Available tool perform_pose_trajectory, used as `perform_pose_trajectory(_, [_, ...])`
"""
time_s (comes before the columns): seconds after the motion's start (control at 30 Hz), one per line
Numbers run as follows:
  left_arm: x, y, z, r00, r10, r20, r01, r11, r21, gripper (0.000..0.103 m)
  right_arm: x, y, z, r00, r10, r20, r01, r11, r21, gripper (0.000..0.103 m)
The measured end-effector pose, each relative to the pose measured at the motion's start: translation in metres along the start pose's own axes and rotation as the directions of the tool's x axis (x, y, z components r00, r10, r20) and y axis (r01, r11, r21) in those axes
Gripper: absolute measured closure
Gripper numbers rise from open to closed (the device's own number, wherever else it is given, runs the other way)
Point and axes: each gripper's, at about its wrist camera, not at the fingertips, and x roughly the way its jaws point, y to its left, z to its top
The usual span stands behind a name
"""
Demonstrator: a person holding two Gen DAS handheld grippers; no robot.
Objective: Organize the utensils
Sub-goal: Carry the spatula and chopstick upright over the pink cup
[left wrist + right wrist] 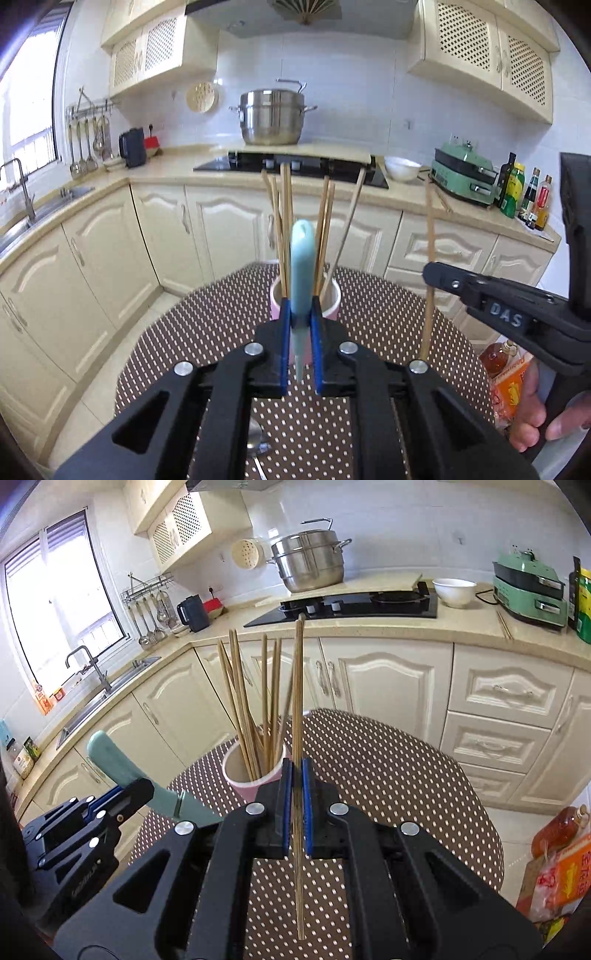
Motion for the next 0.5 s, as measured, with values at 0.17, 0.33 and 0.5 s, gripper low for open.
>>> perform_pose_trajectory(0.17, [-0.008,-0.004,0.023,0.999,-0.008,0.047,0.007,1.0,0.025,0.093,0.001,0.01,0.027,0.999,0.019,0.033,-0.019,1.0,-0.008,0.097])
perform_pose_trajectory(0.33, [-0.01,-0.004,0.045,0.996,-0.019,0.093,0.017,0.999,0.03,0.093,0.004,0.016,0.056,0.996,0.028,0.086,-0.028,1.0,0.005,0.097])
perform_pose_trajectory(0.5, [0.0,0.0,0.063,0.994,-0.006,0.111,0.003,1.0,0.026,0.093,0.011,0.017,0.087,0.986,0.0,0.167,-0.004,1.0,0.024,0.097])
